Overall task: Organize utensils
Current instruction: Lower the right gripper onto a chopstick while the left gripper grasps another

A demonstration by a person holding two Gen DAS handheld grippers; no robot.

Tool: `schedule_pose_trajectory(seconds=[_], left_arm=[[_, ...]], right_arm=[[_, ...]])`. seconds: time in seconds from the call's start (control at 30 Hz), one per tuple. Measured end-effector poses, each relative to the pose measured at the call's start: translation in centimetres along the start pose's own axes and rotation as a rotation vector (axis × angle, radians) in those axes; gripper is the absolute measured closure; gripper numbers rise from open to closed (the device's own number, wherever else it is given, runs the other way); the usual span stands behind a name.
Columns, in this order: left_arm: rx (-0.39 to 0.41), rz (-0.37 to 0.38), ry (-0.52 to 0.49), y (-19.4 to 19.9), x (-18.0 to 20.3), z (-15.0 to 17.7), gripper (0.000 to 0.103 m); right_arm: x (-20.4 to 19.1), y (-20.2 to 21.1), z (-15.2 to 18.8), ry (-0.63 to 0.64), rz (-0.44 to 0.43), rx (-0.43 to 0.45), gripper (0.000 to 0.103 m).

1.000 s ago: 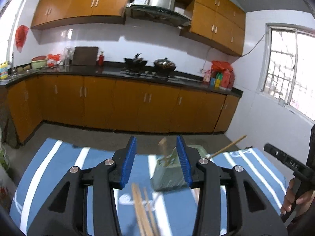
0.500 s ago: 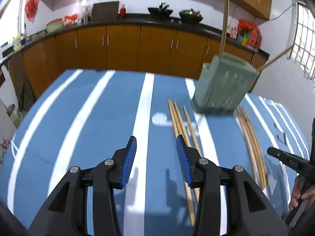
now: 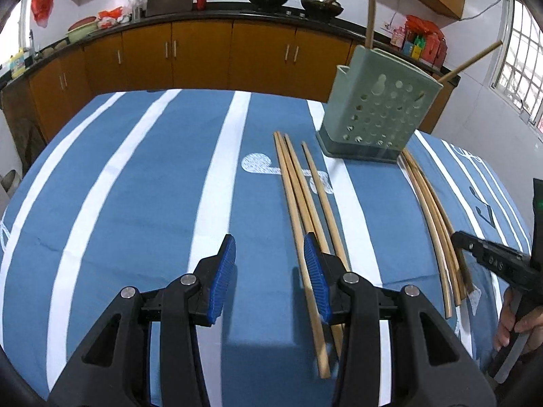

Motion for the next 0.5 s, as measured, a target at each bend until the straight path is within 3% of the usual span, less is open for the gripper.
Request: schedule_pose_trajectory(seconds=[0.13, 0.5], left_arm=[[-0.017, 0.026, -0.02, -0.3, 0.8, 0.6, 0.066], [-0.091, -0.009, -0.1, -2.0, 2.6, 2.2, 0.081]], right_arm=[[2.4, 0.1, -0.4, -0.089, 0.028, 0.011, 0.095], [2.6, 0.3, 0.0, -0.066, 0.027, 0.021, 0.095]])
Point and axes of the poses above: each gripper's, at about its wrist camera, not at the fingertips, and y roughly against the way its jaws point, x to its right, z to its underside, the point moved 2 cm from there along -y, roughly the way its jaws point
